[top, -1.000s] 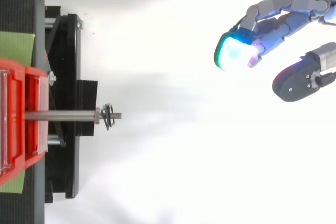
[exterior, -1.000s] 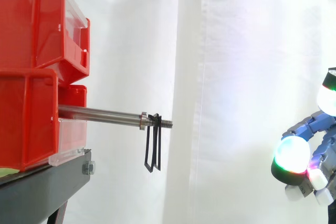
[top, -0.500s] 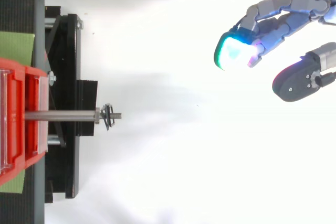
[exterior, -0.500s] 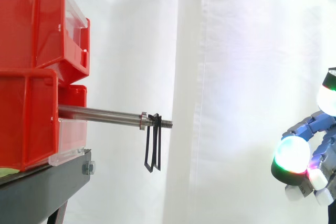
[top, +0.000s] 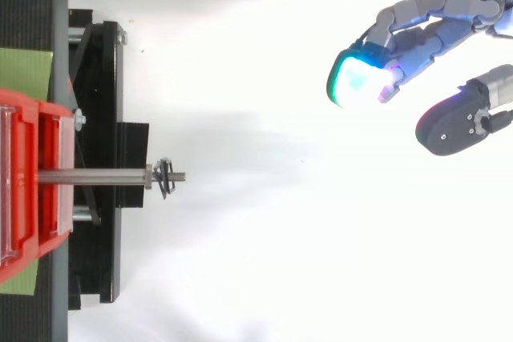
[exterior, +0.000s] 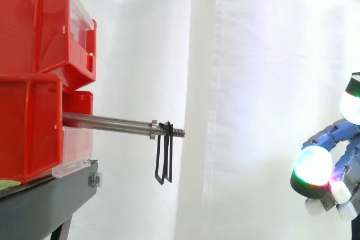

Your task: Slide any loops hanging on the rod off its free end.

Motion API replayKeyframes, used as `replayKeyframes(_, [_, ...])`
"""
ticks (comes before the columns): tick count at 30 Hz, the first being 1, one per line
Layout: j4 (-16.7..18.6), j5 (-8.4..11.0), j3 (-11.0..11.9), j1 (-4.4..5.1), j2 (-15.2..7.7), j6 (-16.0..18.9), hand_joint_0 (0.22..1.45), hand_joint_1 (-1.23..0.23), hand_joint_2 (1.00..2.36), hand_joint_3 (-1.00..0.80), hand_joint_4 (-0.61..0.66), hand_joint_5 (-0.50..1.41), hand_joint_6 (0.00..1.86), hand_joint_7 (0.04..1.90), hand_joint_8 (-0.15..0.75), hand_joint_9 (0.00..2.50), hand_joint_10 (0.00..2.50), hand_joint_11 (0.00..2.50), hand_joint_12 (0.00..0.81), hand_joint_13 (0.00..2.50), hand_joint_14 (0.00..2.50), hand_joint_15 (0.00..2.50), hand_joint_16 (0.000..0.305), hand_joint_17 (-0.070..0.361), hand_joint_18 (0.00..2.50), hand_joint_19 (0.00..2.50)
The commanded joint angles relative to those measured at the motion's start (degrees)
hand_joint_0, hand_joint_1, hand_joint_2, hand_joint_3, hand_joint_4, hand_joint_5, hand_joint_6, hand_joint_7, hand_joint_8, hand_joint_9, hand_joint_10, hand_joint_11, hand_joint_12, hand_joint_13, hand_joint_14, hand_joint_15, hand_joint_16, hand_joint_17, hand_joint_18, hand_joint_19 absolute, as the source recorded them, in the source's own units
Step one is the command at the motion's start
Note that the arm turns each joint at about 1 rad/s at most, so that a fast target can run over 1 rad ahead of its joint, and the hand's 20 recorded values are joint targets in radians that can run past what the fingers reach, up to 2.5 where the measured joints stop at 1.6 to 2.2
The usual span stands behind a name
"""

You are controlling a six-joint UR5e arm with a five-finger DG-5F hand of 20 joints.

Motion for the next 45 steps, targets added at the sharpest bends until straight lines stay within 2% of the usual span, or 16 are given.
replayKeyframes(1, [0.00, 0.00, 0.01, 0.00, 0.00, 0.02, 0.58, -0.58, 1.00, -0.48, 0.24, -0.18, 0.50, 0.87, 0.233, 0.62, 0.00, 0.13, 0.234, 0.38, 0.00, 0.00, 0.036, 0.081, 0.45, 0.37])
replayKeyframes(45, [0.00, 0.00, 0.01, 0.00, 0.00, 0.02, 0.58, -0.58, 1.00, -0.47, 0.23, -0.18, 0.50, 0.88, 0.224, 0.61, 0.00, 0.13, 0.220, 0.37, 0.00, 0.00, 0.037, 0.083, 0.47, 0.37])
